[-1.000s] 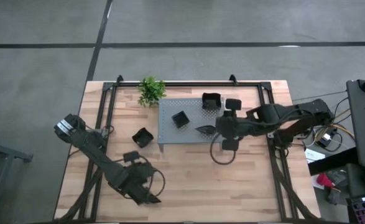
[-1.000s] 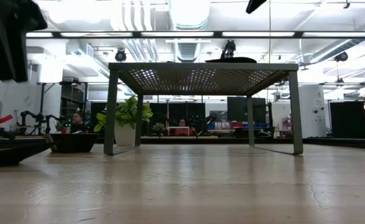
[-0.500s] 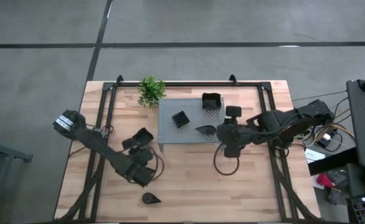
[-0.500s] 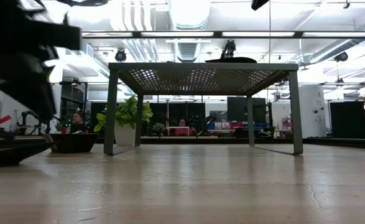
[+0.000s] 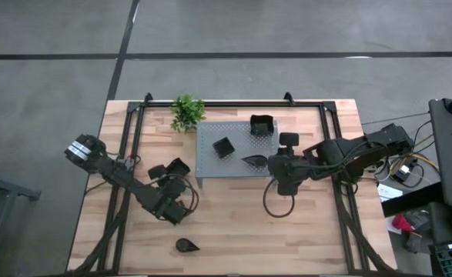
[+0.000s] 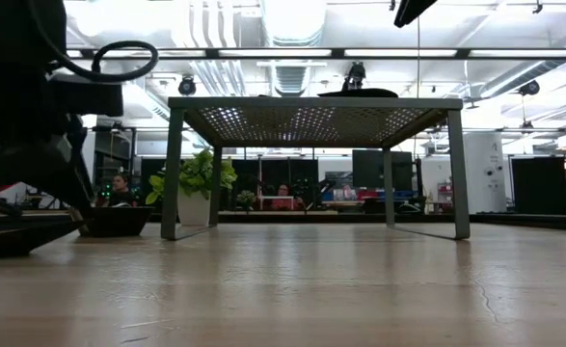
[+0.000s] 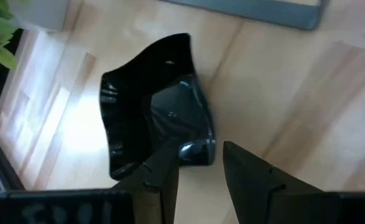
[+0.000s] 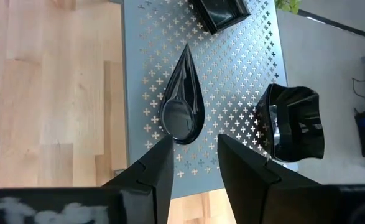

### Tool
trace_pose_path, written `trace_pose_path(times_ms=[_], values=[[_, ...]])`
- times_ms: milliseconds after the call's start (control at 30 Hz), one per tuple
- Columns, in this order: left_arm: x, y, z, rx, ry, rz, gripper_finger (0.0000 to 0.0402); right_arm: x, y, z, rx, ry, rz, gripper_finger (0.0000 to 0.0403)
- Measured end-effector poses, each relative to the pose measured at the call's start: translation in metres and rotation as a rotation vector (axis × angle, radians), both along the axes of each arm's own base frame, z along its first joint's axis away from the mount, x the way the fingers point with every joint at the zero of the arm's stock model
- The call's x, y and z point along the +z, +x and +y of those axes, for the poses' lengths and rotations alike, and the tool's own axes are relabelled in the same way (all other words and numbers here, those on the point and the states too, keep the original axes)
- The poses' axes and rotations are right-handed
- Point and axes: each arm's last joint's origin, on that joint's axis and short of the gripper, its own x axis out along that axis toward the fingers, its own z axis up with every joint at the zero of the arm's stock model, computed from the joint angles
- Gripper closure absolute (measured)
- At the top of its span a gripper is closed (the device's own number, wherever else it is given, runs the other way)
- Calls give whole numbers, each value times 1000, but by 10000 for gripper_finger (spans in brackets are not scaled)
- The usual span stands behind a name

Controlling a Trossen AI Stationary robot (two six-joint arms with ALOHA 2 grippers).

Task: Pick & Place Mini shaped plates
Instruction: Stack the black distorted square plate on top of the black distorted square plate on the shelf

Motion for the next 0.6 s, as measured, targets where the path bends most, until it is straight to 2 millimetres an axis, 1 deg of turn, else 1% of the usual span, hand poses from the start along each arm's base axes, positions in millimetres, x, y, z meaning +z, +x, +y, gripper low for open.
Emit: trace_pose_path(times_ms=[133, 233, 333, 433, 600], values=[[-1, 0, 1, -29, 42, -11, 280, 0, 0, 0, 0, 0, 0, 290], [-1, 1, 3, -75, 65, 23, 280, 0, 0, 0, 0, 0, -2, 295], [-2, 3, 6, -109, 53, 70, 287, 0, 0, 0, 0, 1, -2, 300], [-2, 5, 9, -114, 50, 92, 309, 0, 0, 0, 0, 1, -2, 305], [-2, 7, 14, -121, 43, 119, 368, 0, 0, 0, 0, 1, -5, 314]])
